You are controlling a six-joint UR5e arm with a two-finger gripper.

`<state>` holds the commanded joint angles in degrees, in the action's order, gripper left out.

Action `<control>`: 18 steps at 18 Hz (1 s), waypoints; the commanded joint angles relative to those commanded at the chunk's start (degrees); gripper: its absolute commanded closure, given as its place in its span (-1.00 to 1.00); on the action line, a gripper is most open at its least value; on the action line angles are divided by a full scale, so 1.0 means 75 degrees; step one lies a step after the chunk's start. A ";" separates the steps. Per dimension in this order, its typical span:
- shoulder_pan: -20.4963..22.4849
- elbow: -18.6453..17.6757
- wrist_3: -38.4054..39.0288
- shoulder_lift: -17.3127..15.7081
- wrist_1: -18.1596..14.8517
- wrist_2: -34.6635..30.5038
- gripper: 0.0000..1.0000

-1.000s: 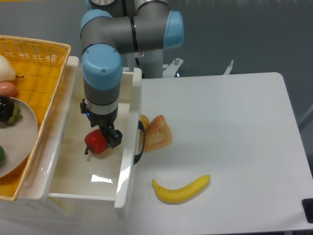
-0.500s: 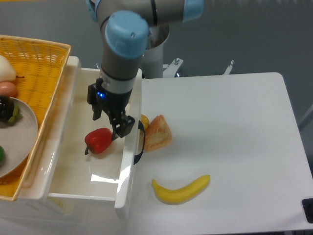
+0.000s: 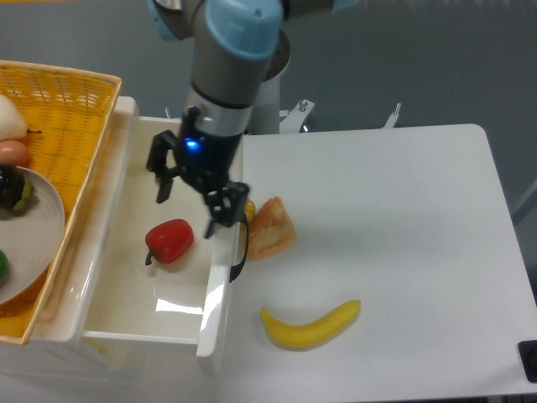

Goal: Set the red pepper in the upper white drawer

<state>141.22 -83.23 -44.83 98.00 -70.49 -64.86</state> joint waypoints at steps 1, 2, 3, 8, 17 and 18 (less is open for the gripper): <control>0.0281 0.0000 0.0106 -0.0024 0.0000 0.0000 -1.00; 0.0562 0.0000 0.0130 -0.0071 0.0000 -0.0023 -1.00; 0.0762 -0.0058 0.0119 -0.0083 0.0000 -0.0070 -1.00; 0.1490 -0.0281 0.0013 0.0011 0.0105 -0.0269 -1.00; 0.1737 -0.0551 -0.3838 0.0994 0.0164 -0.2542 -1.00; 0.1737 -0.0539 -0.4214 0.1181 0.0164 -0.2729 -1.00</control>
<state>154.25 -87.28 -76.44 106.86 -69.26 -85.33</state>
